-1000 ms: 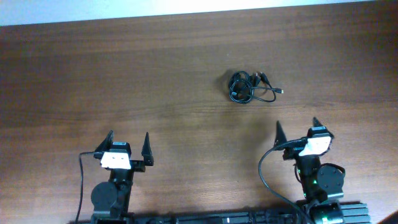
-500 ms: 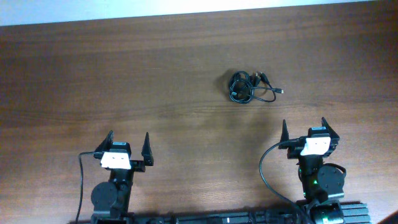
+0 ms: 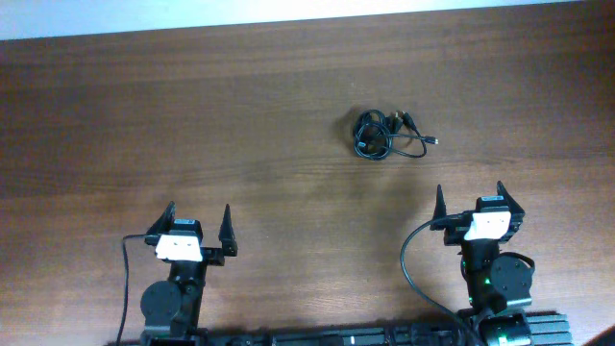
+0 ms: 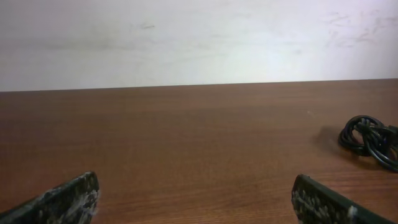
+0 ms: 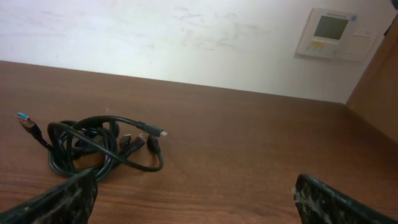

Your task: Untangle cables

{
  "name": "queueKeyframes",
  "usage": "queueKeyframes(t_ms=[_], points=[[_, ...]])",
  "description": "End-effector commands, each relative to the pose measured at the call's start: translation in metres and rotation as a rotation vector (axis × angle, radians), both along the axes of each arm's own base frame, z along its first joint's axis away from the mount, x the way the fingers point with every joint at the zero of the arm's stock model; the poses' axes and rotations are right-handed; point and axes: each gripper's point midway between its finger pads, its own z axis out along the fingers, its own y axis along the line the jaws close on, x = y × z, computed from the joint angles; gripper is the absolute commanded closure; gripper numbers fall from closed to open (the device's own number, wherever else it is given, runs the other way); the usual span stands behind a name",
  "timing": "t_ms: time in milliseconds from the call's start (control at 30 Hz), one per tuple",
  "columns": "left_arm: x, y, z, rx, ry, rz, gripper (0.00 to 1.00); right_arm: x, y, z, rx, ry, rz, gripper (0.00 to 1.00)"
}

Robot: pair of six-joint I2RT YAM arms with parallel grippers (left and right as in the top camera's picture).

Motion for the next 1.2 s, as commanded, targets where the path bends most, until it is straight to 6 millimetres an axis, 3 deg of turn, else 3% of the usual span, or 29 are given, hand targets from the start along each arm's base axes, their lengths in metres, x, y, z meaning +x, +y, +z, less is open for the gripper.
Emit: queueKeyframes(t_ms=[0,233,367,500,900,1000,1167], points=[[0.000,0.004,-0.001,-0.011,0.002,0.023,0.01,-0.002,-0.008,-0.001,-0.004,0.009,-0.044,0.00],[0.000,0.004,0.002,-0.013,-0.007,0.020,0.01,-0.002,-0.008,-0.001,-0.004,0.009,-0.044,0.00],[-0.004,0.004,0.031,-0.018,-0.054,0.020,0.01,-0.002,-0.008,-0.001,-0.004,0.009,-0.044,0.00],[-0.009,0.005,0.028,-0.012,0.004,0.020,0.01,-0.002,-0.008,-0.001,-0.004,0.009,-0.044,0.00],[-0.025,0.006,0.052,0.008,0.123,0.020,0.01,-0.002,-0.008,-0.001,-0.004,0.009,-0.044,0.00],[-0.020,0.004,0.062,0.010,0.154,0.012,0.01,-0.002,-0.008,-0.001,-0.004,0.009,-0.044,0.00],[-0.006,-0.015,0.074,-0.003,0.232,-0.092,0.01,-0.002,-0.008,-0.001,-0.004,0.009,-0.044,0.00]])
